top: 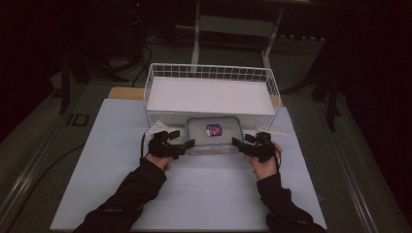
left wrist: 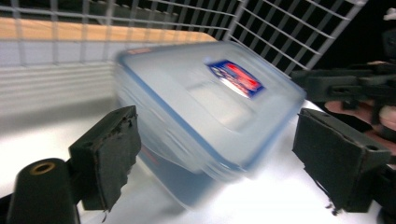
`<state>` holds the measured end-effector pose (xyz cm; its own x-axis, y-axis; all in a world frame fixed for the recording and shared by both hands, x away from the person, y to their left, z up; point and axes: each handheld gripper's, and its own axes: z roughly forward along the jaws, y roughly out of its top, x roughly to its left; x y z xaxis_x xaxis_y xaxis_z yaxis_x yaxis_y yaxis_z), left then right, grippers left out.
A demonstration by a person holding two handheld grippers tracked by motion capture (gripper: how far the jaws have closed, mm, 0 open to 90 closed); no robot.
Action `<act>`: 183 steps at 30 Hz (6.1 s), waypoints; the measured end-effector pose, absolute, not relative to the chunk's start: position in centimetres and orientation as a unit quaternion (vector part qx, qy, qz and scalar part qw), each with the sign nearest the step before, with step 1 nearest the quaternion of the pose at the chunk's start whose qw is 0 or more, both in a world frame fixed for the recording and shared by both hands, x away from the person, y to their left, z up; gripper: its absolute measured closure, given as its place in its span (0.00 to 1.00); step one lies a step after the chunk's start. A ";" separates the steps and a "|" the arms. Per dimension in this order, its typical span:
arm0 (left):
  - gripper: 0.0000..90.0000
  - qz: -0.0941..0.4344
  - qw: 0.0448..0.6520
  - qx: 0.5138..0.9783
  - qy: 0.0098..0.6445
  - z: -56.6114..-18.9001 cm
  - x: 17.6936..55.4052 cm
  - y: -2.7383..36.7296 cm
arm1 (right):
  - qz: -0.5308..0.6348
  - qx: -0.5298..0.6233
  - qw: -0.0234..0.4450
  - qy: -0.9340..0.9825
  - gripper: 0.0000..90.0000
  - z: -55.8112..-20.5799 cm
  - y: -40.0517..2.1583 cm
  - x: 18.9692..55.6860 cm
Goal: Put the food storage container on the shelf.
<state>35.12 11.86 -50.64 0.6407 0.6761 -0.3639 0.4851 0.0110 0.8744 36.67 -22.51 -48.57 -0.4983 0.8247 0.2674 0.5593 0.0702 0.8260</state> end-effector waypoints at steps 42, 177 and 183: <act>0.00 0.115 0.550 0.744 0.362 -51.3 28.2 11.8 | 0.441 0.429 0.106 0.781 1.00 -51.0 -16.0 35.5; 0.00 0.118 0.579 0.752 0.291 -50.3 22.3 18.5 | 0.502 0.323 0.131 0.791 0.16 -50.0 -29.5 24.4; 0.00 0.119 0.575 0.757 0.287 -50.8 22.5 18.3 | 0.484 0.333 0.131 0.799 0.16 -50.7 -29.4 24.9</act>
<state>22.45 18.33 -50.84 0.8071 0.5710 -0.1501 0.2979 -0.1744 0.9385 24.94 -29.37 -50.68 -0.7439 0.6588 0.1128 0.4050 0.3100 0.8602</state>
